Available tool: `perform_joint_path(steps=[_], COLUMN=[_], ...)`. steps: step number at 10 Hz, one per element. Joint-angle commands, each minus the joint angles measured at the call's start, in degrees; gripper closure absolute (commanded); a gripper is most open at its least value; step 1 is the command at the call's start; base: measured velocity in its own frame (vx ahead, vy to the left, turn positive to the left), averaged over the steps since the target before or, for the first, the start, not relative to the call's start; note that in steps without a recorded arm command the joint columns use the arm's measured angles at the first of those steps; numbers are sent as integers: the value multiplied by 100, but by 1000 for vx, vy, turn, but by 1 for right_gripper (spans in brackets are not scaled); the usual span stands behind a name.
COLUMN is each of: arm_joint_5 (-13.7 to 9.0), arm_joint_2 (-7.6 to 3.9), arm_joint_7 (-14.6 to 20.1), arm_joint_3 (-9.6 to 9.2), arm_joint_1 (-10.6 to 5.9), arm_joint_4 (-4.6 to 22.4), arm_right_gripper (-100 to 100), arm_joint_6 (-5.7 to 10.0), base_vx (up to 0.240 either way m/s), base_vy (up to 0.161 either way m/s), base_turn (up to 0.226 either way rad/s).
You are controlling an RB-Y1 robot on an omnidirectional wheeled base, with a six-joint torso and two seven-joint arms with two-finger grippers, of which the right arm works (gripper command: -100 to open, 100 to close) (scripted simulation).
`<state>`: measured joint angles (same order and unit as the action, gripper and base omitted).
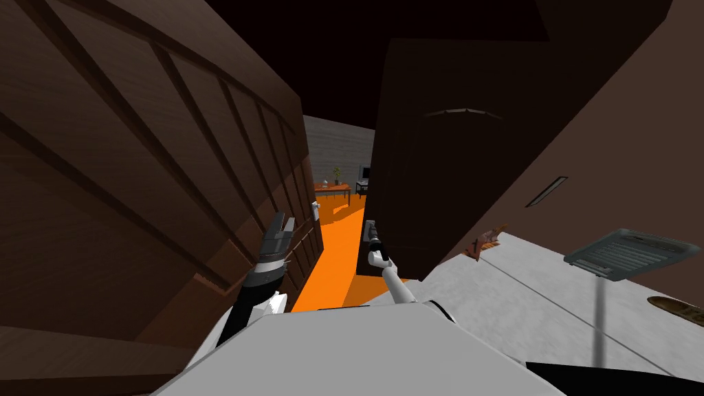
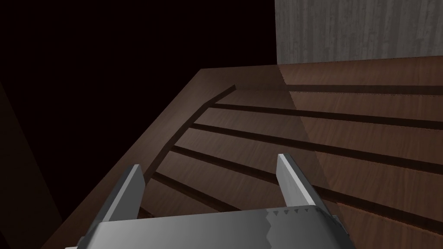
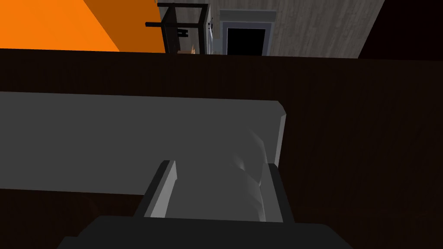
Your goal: Push the door open
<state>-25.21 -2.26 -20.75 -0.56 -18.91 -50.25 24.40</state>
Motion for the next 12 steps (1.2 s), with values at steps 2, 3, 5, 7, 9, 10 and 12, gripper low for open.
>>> perform_joint_path(steps=[2, 3, 5, 7, 9, 10, 12], arm_joint_5=[0, 0, -81, -152, -271, -271, -414], arm_joint_2=[3, 3, -43, -73, -113, -113, -141], arm_joint_7=[0, 0, -108, -200, -353, -353, -538], arm_joint_3=[-1, -1, 65, 125, 225, 225, 346], arm_joint_1=[11, 11, -19, -56, -118, -118, -193], arm_joint_4=[7, 7, 75, 122, 203, 203, 299], arm_right_gripper=[100, 100, 100, 100, 100, 100, 100], arm_joint_6=[-6, -6, 47, 101, 192, 192, 301], base_vx=[-22, -8, 56, 160, 186, 156, 134], base_vy=[0, 1, 4, 25, 8, 9, 9], base_turn=[1, -3, -7, -29, -29, -12, -33])
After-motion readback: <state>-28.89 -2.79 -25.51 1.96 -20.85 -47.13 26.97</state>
